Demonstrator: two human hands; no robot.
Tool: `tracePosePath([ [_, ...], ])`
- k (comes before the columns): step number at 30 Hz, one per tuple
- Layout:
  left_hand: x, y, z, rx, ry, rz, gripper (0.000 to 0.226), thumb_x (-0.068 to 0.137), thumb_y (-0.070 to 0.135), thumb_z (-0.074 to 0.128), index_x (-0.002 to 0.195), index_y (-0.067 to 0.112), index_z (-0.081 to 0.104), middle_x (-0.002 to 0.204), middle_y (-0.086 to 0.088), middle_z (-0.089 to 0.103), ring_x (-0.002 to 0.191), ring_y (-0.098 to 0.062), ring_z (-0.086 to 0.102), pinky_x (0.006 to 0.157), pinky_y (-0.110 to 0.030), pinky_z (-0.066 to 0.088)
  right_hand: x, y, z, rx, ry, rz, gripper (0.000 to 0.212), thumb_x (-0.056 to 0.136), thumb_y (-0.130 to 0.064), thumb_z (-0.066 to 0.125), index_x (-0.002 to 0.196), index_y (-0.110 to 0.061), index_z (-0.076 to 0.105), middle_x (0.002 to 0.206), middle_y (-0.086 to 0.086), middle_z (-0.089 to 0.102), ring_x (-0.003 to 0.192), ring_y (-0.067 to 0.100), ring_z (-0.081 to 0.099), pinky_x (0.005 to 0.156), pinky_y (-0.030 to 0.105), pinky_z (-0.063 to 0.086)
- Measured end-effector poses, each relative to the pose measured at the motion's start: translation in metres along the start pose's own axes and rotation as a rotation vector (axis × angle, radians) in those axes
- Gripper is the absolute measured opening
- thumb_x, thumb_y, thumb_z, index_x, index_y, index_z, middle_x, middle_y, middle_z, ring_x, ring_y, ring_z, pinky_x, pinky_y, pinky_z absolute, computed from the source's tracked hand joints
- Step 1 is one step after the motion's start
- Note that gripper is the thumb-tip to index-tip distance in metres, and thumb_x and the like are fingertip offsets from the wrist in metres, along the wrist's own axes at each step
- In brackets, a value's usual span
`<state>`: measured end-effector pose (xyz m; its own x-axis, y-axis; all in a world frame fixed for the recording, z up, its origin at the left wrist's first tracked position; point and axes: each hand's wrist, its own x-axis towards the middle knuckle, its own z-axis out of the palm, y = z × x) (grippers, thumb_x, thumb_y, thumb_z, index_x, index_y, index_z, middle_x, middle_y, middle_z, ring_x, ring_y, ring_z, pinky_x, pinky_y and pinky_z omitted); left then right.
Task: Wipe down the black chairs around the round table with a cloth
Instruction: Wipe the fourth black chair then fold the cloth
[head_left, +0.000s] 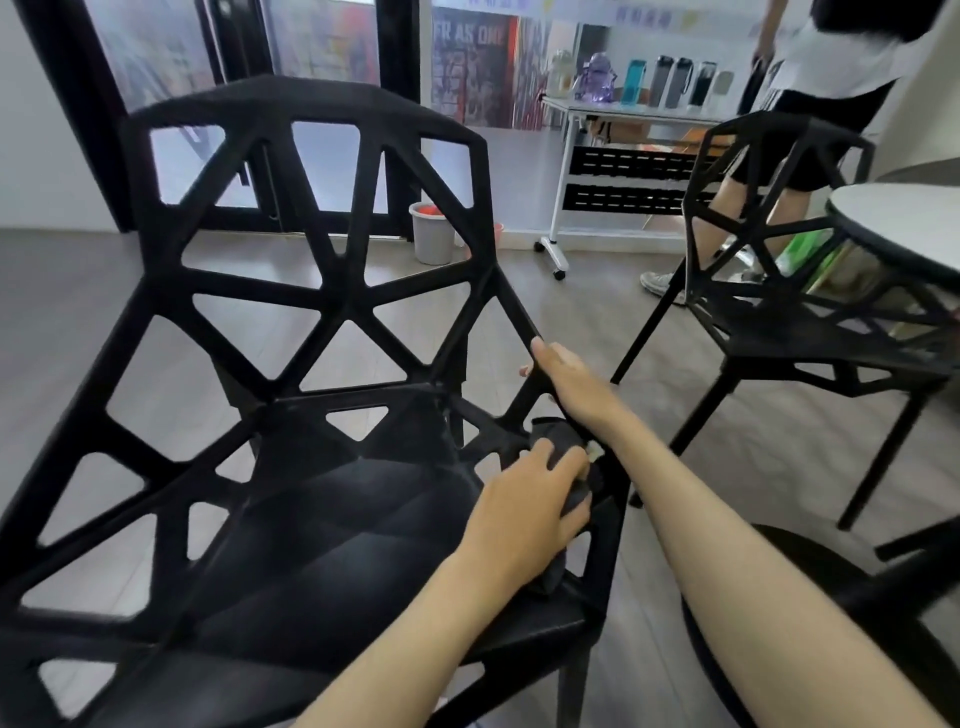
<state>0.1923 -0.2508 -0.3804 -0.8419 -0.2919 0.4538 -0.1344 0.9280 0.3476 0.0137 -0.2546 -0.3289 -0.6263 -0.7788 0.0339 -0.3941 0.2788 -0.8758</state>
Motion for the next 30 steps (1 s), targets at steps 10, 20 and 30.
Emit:
tracePosePath([
  [10,0.024,-0.051,0.003,0.063,-0.035,-0.197,0.031,0.101,0.054,0.048,0.112,0.025,0.046,0.099,0.005,0.054,0.084,-0.024,0.064,0.061,-0.035,0.04,0.008,0.02,0.002,-0.086,0.065,-0.036,0.046,0.105,-0.061,0.034,0.114,-0.024,0.06,0.113,0.006,0.072,0.107,0.018,0.065,0.091,0.027,0.045],
  [20,0.031,-0.061,0.004,-0.078,-0.078,-0.481,0.036,0.109,0.03,0.026,0.126,0.005,0.046,0.123,-0.014,0.046,0.103,-0.035,0.055,0.075,-0.037,0.04,0.0,0.014,-0.001,-0.13,0.02,-0.046,0.048,0.109,-0.051,0.034,0.123,-0.015,0.063,0.12,0.008,0.069,0.114,0.023,0.062,0.098,0.04,0.043],
  [30,0.017,-0.025,0.003,0.244,-0.189,-0.392,0.083,0.1,0.07,0.041,0.161,0.017,0.022,0.141,-0.005,0.047,0.143,-0.036,0.036,0.091,-0.044,0.052,0.002,0.017,0.001,-0.088,0.046,-0.076,0.043,0.109,-0.048,0.037,0.124,-0.02,0.066,0.118,0.0,0.069,0.113,0.018,0.062,0.09,0.027,0.044],
])
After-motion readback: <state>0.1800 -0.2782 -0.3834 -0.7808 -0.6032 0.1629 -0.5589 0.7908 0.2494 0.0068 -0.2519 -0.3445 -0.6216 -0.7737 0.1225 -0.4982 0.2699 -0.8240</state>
